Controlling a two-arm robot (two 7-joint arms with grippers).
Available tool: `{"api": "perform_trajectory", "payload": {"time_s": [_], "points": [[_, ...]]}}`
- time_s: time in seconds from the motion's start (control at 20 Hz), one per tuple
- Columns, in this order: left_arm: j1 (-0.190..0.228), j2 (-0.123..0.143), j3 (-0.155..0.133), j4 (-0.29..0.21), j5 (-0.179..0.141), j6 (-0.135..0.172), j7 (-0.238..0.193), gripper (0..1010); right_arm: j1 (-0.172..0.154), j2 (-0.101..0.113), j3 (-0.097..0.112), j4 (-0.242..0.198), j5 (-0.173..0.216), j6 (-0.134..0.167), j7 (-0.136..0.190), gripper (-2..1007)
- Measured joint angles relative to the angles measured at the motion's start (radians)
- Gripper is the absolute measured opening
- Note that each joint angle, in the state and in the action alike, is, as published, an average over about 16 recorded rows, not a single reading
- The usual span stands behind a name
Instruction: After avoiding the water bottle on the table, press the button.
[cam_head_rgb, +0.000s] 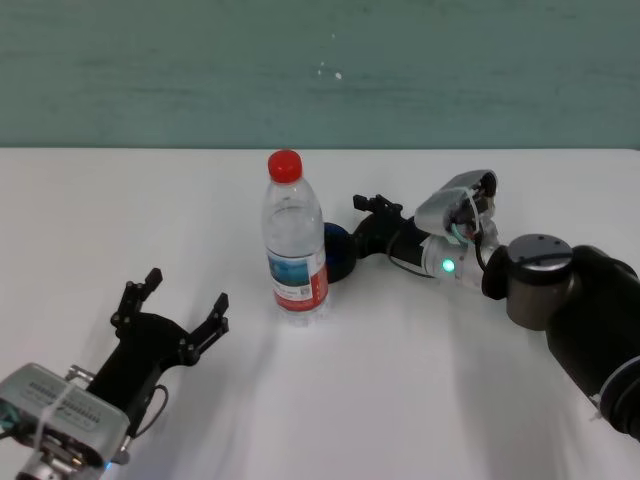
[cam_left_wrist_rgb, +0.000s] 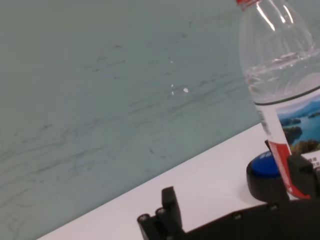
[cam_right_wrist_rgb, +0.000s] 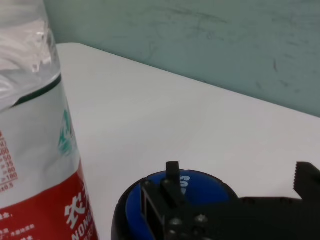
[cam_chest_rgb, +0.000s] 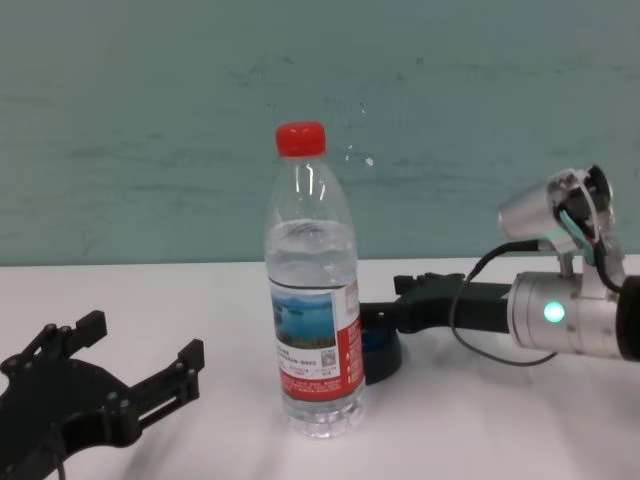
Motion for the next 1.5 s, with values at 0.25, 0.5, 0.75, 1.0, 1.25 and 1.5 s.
{"api": "perform_trajectory", "payload": {"time_s": [0.25,0.5,0.75,1.0,1.25,1.5], "points": [[0.000,0.000,0.000,0.000,0.000,0.000,0.000,1000,-0.025,0.016,0.003,-0.074,0.000,0.009,-0.013,1004],[0.000,0.000,0.000,0.000,0.000,0.000,0.000,1000,-0.052,0.035,0.004,-0.156,0.004,0.018,-0.030,1004],[0.000,0.000,0.000,0.000,0.000,0.000,0.000,1000,-0.077,0.055,0.008,-0.220,0.010,0.024,-0.051,1004],[0.000,0.000,0.000,0.000,0.000,0.000,0.000,1000,-0.111,0.081,0.018,-0.287,0.016,0.037,-0.079,1004],[0.000,0.000,0.000,0.000,0.000,0.000,0.000,1000,-0.167,0.118,0.037,-0.380,0.021,0.061,-0.115,1004],[0.000,0.000,0.000,0.000,0.000,0.000,0.000,1000,-0.244,0.165,0.063,-0.502,0.030,0.092,-0.152,1004]]}}
